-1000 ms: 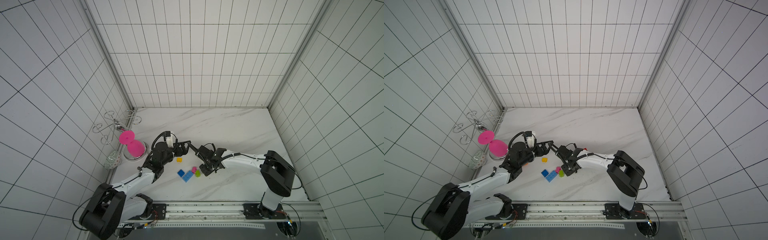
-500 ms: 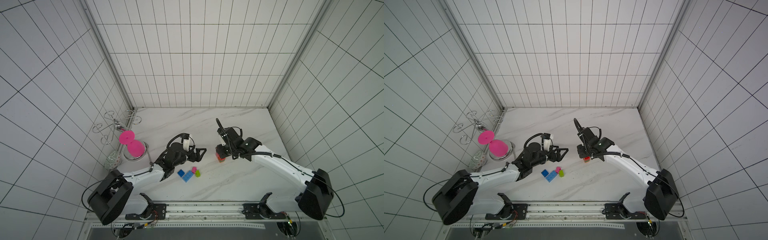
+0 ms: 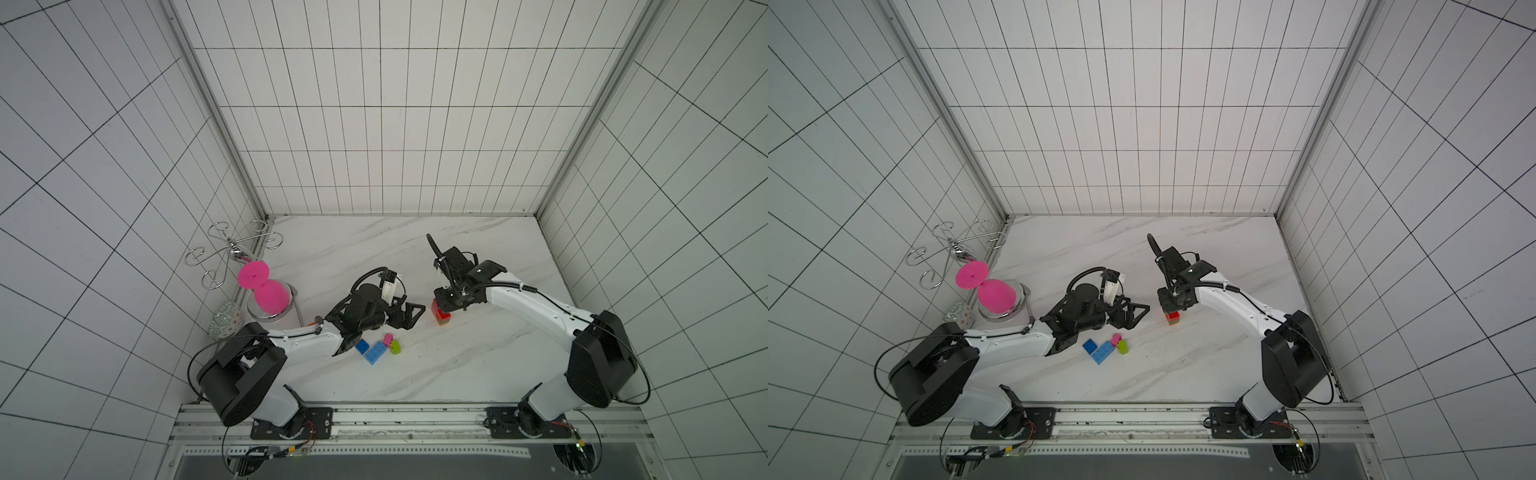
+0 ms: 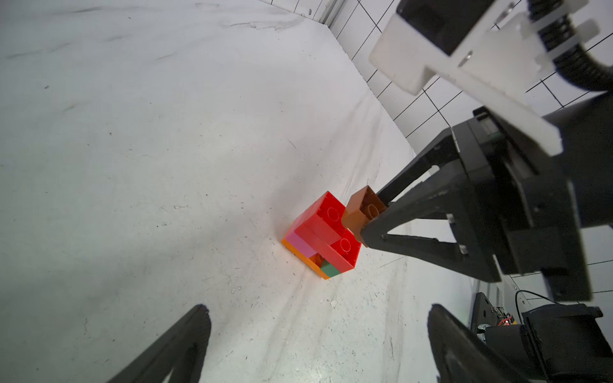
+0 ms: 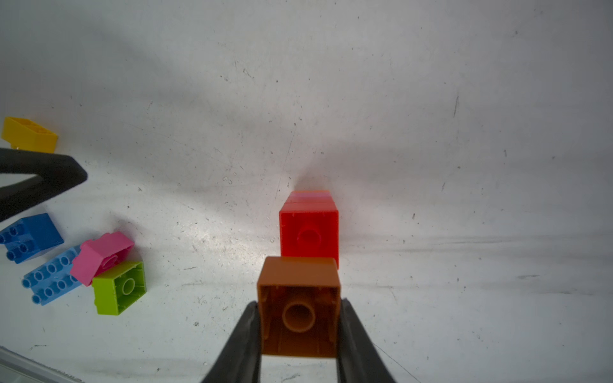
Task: Assemble the letter p with lego
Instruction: Assemble the lego brick with the lego brick.
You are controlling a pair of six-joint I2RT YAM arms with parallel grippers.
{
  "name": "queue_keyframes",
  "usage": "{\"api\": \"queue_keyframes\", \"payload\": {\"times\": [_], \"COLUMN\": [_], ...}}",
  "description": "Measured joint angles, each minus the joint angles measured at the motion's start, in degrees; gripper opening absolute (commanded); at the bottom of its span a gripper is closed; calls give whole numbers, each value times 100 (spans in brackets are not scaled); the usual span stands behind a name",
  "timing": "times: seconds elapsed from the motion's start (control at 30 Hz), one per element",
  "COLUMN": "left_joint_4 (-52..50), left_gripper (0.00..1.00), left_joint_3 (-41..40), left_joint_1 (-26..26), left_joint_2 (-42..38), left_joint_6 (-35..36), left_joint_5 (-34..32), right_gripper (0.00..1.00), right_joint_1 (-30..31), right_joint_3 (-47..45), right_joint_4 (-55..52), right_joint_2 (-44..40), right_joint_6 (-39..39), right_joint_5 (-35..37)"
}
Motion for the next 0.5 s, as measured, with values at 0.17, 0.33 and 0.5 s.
{"api": "queue_keyframes", "payload": {"times": [0.17, 0.33, 0.5], "left_joint_4": [-2, -7, -15], "left_gripper": [97, 97, 97], "left_joint_3": [0, 0, 0], "left_joint_1": [37, 61, 72], "left_joint_2": [-4, -50, -74], "left_joint_6": [2, 4, 9], "left_joint_5": [-7, -9, -11], "right_gripper": [14, 14, 14], "right_joint_1": [-2, -11, -9], "right_joint_3": [149, 210, 295], "right_joint_4": [-28, -55, -55], "right_joint_2": [153, 420, 505], "right_joint_6": [-61, -107, -146], "right_joint_5": [7, 11, 48]}}
